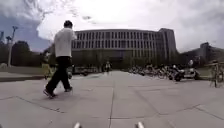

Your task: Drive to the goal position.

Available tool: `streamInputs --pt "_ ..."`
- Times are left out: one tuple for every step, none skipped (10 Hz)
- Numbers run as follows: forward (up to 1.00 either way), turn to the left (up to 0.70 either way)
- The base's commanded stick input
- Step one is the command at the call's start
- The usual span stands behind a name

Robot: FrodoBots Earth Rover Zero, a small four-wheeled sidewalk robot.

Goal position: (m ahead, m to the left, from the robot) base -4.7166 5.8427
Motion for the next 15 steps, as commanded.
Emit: streamInputs --pt "0.7 0.0" --pt "0.7 0.0" --pt "0.7 0.0" --pt "0.7 0.0" --pt "0.7 0.0" --pt "0.7 0.0" --pt "0.7 0.0" --pt "0.7 0.0" --pt "0.7 0.0" --pt "0.7 0.0" --pt "0.7 0.0" --pt "0.7 0.0" --pt "0.7 0.0" --pt "0.7 0.0" --pt "0.7 0.0"
